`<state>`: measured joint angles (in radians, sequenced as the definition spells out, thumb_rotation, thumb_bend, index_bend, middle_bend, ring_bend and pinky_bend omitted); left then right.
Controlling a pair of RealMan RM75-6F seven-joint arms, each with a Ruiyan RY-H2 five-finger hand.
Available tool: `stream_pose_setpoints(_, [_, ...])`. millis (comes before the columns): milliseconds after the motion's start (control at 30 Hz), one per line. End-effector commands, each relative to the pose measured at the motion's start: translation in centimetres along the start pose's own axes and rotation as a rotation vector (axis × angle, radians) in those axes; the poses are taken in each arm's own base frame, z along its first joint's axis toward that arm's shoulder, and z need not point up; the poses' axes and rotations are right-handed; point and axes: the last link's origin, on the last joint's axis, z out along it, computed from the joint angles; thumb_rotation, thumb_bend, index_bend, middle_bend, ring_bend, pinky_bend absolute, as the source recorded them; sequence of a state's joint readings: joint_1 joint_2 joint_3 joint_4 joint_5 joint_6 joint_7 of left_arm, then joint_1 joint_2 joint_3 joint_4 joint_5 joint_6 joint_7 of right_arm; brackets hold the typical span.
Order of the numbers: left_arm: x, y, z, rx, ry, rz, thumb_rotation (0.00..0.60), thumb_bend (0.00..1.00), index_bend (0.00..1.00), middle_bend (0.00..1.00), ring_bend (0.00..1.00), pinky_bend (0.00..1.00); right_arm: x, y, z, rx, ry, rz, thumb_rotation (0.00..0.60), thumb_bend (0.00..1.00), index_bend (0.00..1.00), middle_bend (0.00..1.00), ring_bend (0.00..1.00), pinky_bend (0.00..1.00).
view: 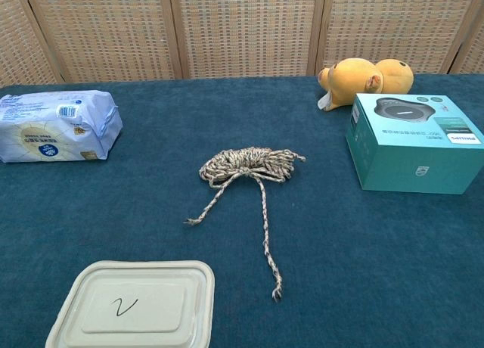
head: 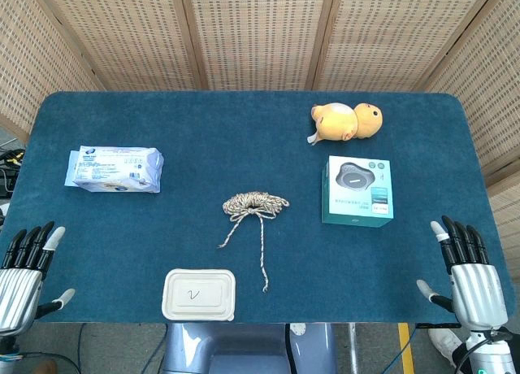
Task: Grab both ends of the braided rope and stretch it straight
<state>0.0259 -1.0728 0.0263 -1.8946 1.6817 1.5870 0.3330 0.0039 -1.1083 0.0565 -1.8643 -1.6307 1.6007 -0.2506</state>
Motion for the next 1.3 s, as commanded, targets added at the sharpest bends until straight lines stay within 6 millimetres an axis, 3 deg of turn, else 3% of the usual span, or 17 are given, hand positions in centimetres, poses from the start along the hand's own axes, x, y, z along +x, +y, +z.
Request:
stream_pose_setpoints(33, [0.0,0.0,0.0,0.005,0.002,0.002,0.600,0.00,0.00,0.00,0.00,0.00,-0.1,0.0,0.0,0.001,-0.006,0.000,0.600,0.00,0.05,0.00,0.00,0.00])
stream_pose_setpoints(267, [0.0,-0.1,0.0,0.008,-0.005,-0.004,0.600,0.00,0.00,0.00,0.00,0.00,-0.6,-0.4,0.4,0.037,-0.044,0.012,0.600,0.00,0.06,0.00,0.00,0.00])
stream_pose_setpoints(333, [-0.1,0.0,0.1,0.008,-0.007,-0.002,0.600,0.00,0.00,0.00,0.00,0.00,-0.8,-0.9,0.8,0.076,-0.051,0.014,0.600,0.01,0.10,0.00,0.00,0.00])
stream_pose_setpoints(400, [-0.1,0.0,0.3,0.014,-0.006,-0.001,0.600,0.00,0.00,0.00,0.00,0.00,-1.2,-1.5,1.4,0.133,-0.067,0.000,0.600,0.10,0.17,0.00,0.00,0.00])
stream_pose_setpoints(533, [-0.3,0.1,0.8,0.026,-0.010,0.005,0.600,0.00,0.00,0.00,0.00,0.00,-2.2,-4.3,3.5,0.340,-0.148,-0.040,0.600,0.50,0.29,0.00,0.00,0.00])
stream_pose_setpoints(667, [-0.8,0.2,1.2,0.029,-0.030,0.015,0.600,0.00,0.00,0.00,0.00,0.00,-3.3,-7.2,4.8,0.535,-0.217,-0.064,0.600,0.71,0.32,0.00,0.00,0.00])
stream_pose_setpoints(967, [-1.8,0.5,2.3,0.043,-0.074,0.039,0.600,0.00,0.00,0.00,0.00,0.00,-6.5,-12.8,7.6,0.775,-0.349,-0.163,0.600,0.78,0.33,0.00,0.00,0.00])
stream_pose_setpoints(1167, [-2.2,0.6,2.6,0.046,-0.091,0.052,0.600,0.00,0.00,0.00,0.00,0.00,-8.3,-15.4,8.2,0.852,-0.402,-0.212,0.600,0.80,0.33,0.00,0.00,0.00])
stream_pose_setpoints(1233, [-2.6,0.6,2.8,0.047,-0.107,0.061,0.600,0.00,0.00,0.00,0.00,0.00,-9.6,-17.5,8.1,0.919,-0.432,-0.238,0.600,0.80,0.33,0.00,0.00,0.00])
stream_pose_setpoints(1300, [-2.7,0.7,2.9,0.048,-0.110,0.064,0.600,0.00,0.00,0.00,0.00,0.00,-10.2,-18.3,8.2,0.928,-0.445,-0.244,0.600,0.80,0.33,0.00,0.00,0.00])
